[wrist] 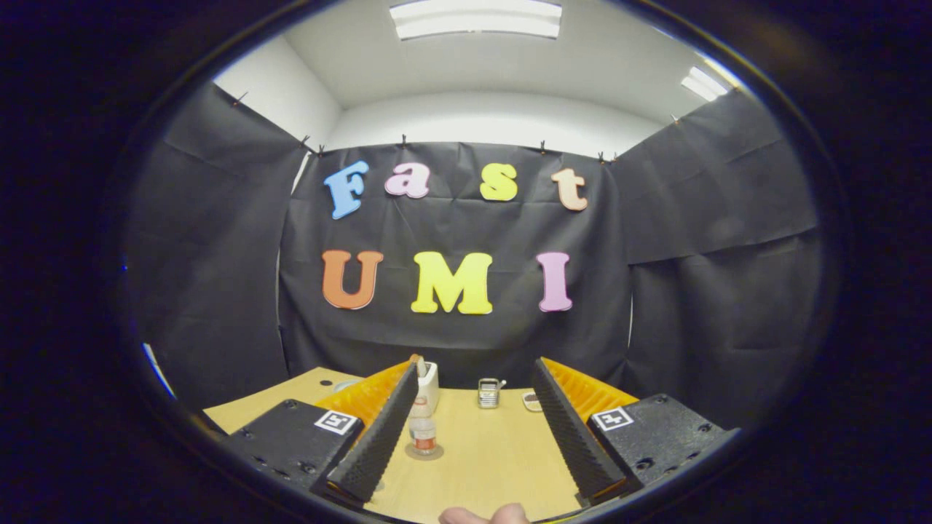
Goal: Take the bottle from table, then pour the juice into the cup, finally place the bottle on the coaster
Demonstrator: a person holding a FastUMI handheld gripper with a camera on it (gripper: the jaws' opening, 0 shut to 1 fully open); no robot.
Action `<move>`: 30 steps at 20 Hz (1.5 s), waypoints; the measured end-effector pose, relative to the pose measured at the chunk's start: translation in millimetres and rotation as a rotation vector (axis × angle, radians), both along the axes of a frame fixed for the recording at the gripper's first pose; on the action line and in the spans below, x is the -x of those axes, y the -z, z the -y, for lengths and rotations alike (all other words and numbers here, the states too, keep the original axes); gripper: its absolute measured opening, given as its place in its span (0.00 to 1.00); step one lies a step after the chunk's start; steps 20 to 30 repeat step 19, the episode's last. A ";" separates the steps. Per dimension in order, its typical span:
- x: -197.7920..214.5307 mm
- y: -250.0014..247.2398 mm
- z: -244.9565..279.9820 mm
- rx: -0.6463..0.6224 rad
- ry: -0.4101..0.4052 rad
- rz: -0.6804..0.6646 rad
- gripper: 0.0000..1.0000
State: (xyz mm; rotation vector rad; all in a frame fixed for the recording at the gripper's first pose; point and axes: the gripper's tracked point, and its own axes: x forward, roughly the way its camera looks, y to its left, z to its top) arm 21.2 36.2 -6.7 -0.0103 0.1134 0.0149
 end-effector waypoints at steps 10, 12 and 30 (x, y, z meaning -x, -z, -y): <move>16.5 6.7 0.4 0.031 -0.003 0.004 1.00; 14.8 6.9 4.0 0.030 0.011 0.006 1.00; 13.1 7.8 9.9 0.045 0.038 0.012 1.00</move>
